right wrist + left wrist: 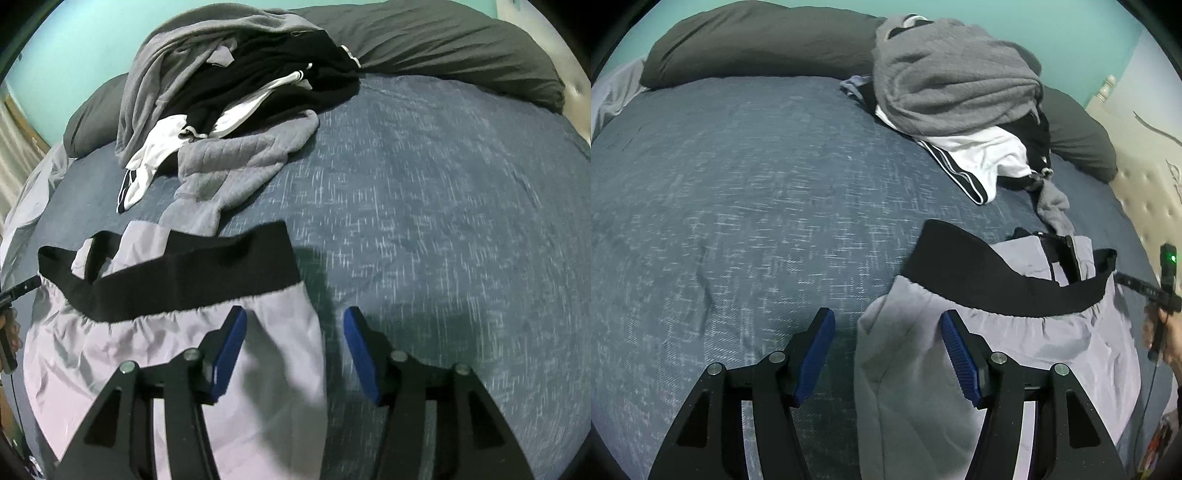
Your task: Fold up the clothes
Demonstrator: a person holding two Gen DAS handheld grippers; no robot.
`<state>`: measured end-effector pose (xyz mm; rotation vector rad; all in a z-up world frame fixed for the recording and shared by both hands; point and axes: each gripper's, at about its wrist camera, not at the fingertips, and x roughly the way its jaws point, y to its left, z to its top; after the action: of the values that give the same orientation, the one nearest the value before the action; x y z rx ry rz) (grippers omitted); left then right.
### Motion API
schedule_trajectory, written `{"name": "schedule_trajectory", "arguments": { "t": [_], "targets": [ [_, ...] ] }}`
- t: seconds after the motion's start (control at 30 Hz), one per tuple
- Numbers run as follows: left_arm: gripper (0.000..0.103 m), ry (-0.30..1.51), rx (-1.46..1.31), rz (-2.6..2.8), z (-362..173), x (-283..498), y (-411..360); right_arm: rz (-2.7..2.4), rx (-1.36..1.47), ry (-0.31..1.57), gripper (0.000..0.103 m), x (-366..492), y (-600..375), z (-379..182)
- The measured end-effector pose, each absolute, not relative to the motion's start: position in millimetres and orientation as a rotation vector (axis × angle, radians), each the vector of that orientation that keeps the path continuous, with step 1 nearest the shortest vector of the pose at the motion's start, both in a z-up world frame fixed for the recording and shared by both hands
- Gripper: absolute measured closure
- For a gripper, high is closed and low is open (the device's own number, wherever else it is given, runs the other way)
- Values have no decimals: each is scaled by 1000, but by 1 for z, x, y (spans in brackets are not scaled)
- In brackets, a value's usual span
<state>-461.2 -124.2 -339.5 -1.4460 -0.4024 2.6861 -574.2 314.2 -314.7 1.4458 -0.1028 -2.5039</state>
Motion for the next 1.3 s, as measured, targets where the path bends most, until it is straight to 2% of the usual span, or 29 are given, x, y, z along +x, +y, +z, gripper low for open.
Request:
{"name": "schedule_trajectory", "arguments": {
  "t": [0.03,0.07,0.1,0.17,0.2,0.3,0.47,0.6,0.73,1.07,1.17,1.3],
  "targets": [
    [40,-401,-1442,2684,-340,-463,-123,-2498,1436,-80,47,-576,311,-316],
    [47,-410,-1435,2677,-341,-464,-124,-2493,1430,-52,51,-576,307,-317],
    [65,-416,-1431,2670,-342,-465,-124,-2488,1426,-24,66,-577,303,-319],
    [84,-387,-1443,2663,-344,-467,-121,-2477,1415,32,78,-579,295,-322],
    [89,-368,-1446,2664,-345,-467,-119,-2475,1411,38,89,-578,294,-322],
    [97,-394,-1406,2686,-336,-463,-121,-2512,1359,-29,93,-574,303,-315],
    [98,-424,-1322,2749,-312,-454,-133,-2581,1247,-152,94,-568,326,-290],
    [99,-479,-1335,2740,-310,-461,-140,-2582,1285,-191,94,-577,329,-285],
    [99,-513,-1375,2730,-319,-476,-142,-2586,1371,-186,94,-591,328,-297],
    [98,-464,-1518,2688,-357,-508,-135,-2564,1527,-166,93,-620,322,-336],
    [94,-470,-1516,2684,-356,-506,-135,-2584,1519,-106,87,-617,318,-332],
    [74,-444,-1502,2720,-337,-491,-138,-2682,1465,-129,67,-593,323,-303]
  ]
}}
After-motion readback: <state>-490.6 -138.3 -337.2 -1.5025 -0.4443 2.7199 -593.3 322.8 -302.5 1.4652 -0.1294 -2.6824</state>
